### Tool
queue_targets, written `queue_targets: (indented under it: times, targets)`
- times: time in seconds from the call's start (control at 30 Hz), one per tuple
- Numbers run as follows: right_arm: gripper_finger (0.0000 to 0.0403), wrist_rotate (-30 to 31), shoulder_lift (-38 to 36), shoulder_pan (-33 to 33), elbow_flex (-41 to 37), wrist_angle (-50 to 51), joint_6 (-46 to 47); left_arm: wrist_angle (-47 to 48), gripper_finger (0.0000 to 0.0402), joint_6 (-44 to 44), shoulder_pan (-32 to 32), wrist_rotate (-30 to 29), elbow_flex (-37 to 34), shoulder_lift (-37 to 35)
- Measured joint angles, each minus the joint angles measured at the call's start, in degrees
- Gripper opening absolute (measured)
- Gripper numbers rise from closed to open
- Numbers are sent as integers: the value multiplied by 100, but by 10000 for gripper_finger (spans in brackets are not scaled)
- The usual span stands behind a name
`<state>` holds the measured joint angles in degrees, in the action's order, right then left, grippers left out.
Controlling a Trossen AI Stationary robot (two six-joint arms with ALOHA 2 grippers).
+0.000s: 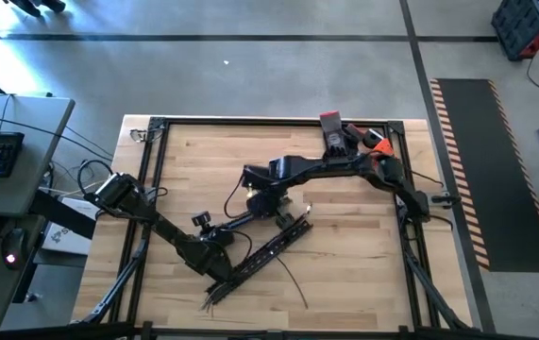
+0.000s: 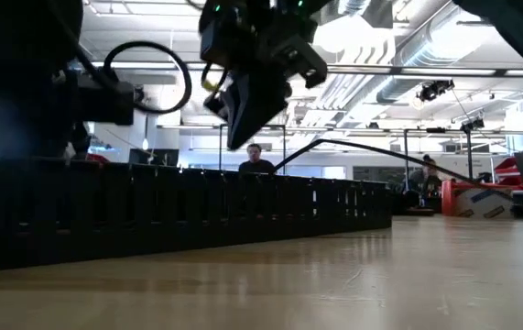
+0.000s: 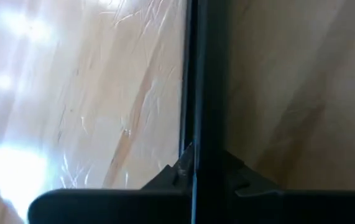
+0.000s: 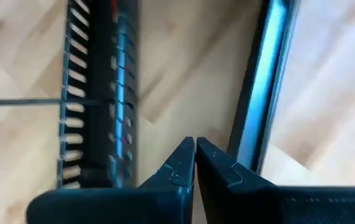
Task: Ziptie cables
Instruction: Close the black cable duct with the black cable duct cover
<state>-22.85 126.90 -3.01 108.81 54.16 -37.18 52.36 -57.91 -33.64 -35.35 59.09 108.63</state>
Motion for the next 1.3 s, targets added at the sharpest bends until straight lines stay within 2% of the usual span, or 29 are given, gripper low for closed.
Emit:
queue_targets:
  times: [0.37, 0.53, 0.67, 0.8, 0.9, 1.0, 1.13, 1.3]
  targets:
    - [1, 1385, -1597, -139, 7, 418, 77, -84, 0, 7, 64, 205, 3, -1078]
    - [0, 1523, -2324, -252, 7, 1008, 378, -674, 0, 5, 433, 417, -347, -1756]
    - [0, 1518, -2691, -257, 7, 1477, 620, -1879, 0, 211, 1010, 1190, -973, -2186]
    - [0, 1523, -2843, -190, 7, 1868, 833, -3756, 0, 388, 1643, 2274, -1850, -2327]
    - [0, 1479, -2844, -129, -11, 2101, 894, -4928, 0, 419, 1995, 2674, -2460, -2331]
    - [0, 1221, -2915, -92, -366, 2089, 879, -5469, 0, 411, 2188, 2715, -2871, -2331]
    - [0, 913, -3100, -97, -1323, 1934, 752, -5556, 6, 419, 2290, 2573, -3104, -2341]
    - [0, 931, -3498, -180, -2726, 968, 607, -5597, 57, 523, 2347, 2680, -3139, -2346]
